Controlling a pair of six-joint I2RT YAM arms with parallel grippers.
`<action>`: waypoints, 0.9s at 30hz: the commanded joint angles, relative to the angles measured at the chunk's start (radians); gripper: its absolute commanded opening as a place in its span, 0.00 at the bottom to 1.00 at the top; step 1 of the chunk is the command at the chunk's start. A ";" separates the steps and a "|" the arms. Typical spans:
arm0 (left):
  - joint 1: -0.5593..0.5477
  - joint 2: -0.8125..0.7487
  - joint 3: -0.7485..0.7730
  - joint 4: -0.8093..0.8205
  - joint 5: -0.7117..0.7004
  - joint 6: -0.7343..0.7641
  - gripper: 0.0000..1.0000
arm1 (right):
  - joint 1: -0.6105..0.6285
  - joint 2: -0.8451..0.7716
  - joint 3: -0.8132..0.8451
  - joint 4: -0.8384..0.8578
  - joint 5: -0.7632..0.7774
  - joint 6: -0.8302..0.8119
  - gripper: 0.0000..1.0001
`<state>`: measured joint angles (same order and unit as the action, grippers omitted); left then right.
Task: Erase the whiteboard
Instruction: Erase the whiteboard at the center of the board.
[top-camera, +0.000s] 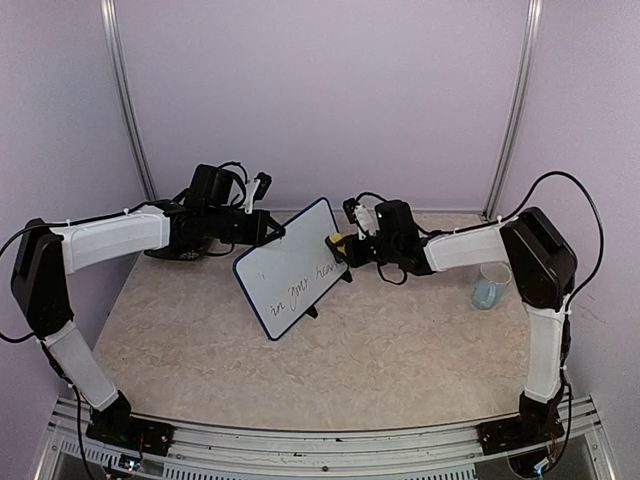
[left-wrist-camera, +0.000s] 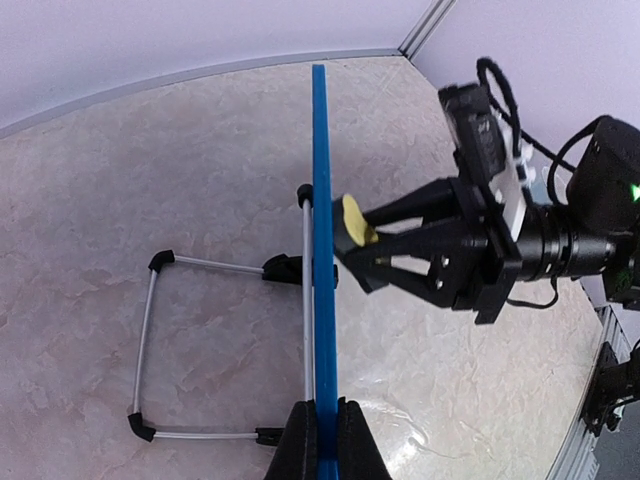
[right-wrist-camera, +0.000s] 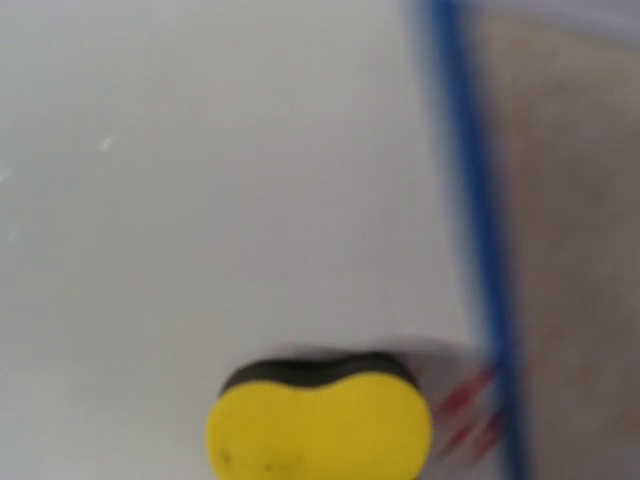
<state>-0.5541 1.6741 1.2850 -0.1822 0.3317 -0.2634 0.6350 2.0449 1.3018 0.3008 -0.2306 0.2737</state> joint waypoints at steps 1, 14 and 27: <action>-0.034 0.005 -0.018 -0.106 0.087 0.018 0.00 | -0.021 0.017 0.096 -0.026 0.048 -0.023 0.00; -0.034 0.006 -0.015 -0.107 0.088 0.018 0.00 | -0.001 0.072 -0.061 0.035 -0.050 -0.002 0.00; -0.035 0.013 -0.015 -0.110 0.089 0.019 0.00 | -0.019 0.028 -0.031 0.006 0.039 -0.013 0.00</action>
<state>-0.5571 1.6741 1.2854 -0.1802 0.3397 -0.2646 0.6258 2.0796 1.1740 0.3355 -0.2295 0.2779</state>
